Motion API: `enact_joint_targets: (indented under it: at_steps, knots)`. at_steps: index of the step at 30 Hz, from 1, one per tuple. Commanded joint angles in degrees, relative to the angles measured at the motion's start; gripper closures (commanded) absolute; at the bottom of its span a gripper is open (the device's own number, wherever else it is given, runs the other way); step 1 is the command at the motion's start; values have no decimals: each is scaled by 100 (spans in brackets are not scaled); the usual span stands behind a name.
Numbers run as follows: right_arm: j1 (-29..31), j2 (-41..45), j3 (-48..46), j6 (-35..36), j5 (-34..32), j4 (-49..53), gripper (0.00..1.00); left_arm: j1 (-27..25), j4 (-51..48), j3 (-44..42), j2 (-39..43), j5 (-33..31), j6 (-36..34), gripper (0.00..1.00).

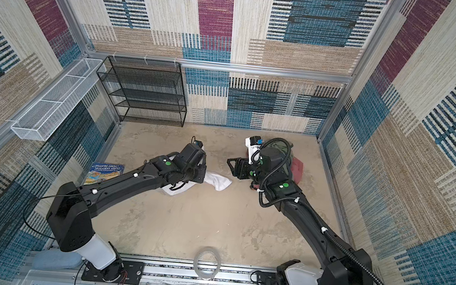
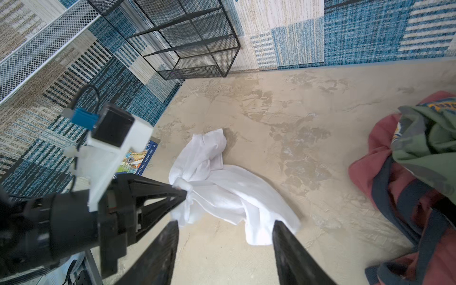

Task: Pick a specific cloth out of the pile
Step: 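Drag the white cloth with the left gripper toward the book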

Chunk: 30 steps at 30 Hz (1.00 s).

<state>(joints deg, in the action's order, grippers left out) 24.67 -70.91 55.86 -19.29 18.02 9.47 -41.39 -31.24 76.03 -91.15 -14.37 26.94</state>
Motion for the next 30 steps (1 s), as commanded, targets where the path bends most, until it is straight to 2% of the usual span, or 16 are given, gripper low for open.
enact_joint_targets:
  at_steps: [1, 8, 13, 22, 30]
  knots:
    - [3, 51, -31, -93, 17, -181, 37, 102, -517, 130, 284, -374, -125, 100]
    - [3, 118, -77, -142, 40, -216, 36, 677, -959, 82, 1021, -512, -171, 100]
    - [8, 131, -136, -204, 88, -274, 36, 1203, -984, -87, 1407, -64, -69, 100]
    - [6, 150, -219, -279, 136, -354, 37, 1593, -1061, -154, 1562, 310, 59, 100]
    - [3, 251, -290, -278, 82, -340, 36, 1566, -1047, -328, 1848, 837, 282, 100]
